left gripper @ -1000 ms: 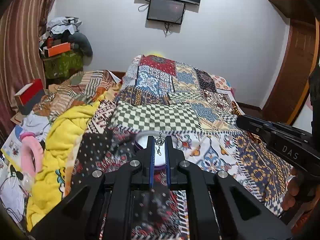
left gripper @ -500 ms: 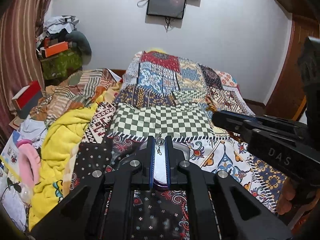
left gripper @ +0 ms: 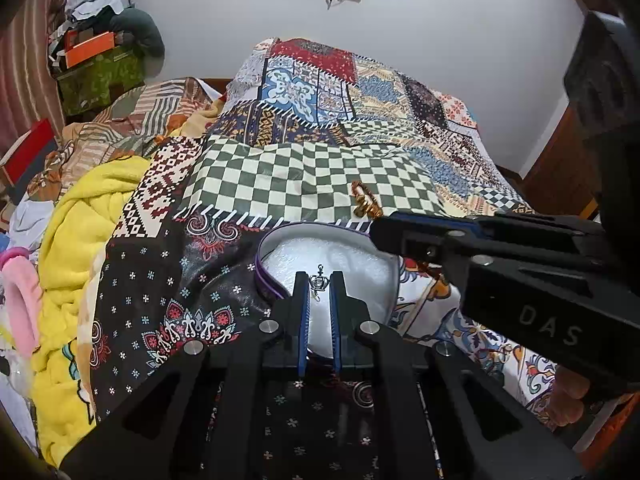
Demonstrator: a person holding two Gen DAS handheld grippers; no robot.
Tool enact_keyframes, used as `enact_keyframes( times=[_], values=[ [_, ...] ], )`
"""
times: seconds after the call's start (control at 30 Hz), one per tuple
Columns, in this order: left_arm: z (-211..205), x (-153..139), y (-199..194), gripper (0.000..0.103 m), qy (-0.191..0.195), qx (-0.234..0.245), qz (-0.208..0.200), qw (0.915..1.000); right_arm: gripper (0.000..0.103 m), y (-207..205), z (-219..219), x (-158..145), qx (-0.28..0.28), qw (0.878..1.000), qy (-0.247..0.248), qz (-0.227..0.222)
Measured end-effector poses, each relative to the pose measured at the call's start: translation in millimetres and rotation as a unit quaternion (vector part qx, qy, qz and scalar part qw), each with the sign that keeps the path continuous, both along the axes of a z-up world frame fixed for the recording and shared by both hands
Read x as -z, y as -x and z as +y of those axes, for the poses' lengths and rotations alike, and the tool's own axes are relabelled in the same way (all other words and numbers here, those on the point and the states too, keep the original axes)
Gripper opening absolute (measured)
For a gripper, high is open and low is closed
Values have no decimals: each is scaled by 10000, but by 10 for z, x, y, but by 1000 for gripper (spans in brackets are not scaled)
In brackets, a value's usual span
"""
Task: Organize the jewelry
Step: 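Lower the bracelet into the purple heart tin with the right tool while the left tool drops the earring in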
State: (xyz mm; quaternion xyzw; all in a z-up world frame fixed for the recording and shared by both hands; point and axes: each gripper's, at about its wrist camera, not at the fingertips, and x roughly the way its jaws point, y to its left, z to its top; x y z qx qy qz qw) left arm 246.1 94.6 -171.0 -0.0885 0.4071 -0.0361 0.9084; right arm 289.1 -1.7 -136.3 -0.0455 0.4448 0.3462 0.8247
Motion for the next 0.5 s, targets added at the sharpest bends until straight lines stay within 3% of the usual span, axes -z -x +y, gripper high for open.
enact_keyframes(
  times=[0.27, 0.5],
  values=[
    [25, -36, 0, 8, -15, 18, -34, 10000, 9, -72, 22, 109, -14, 9996, 137, 254],
    [44, -129, 96, 8, -32, -88, -66, 9999, 26, -36, -42, 40, 9, 9994, 125, 315]
  ],
)
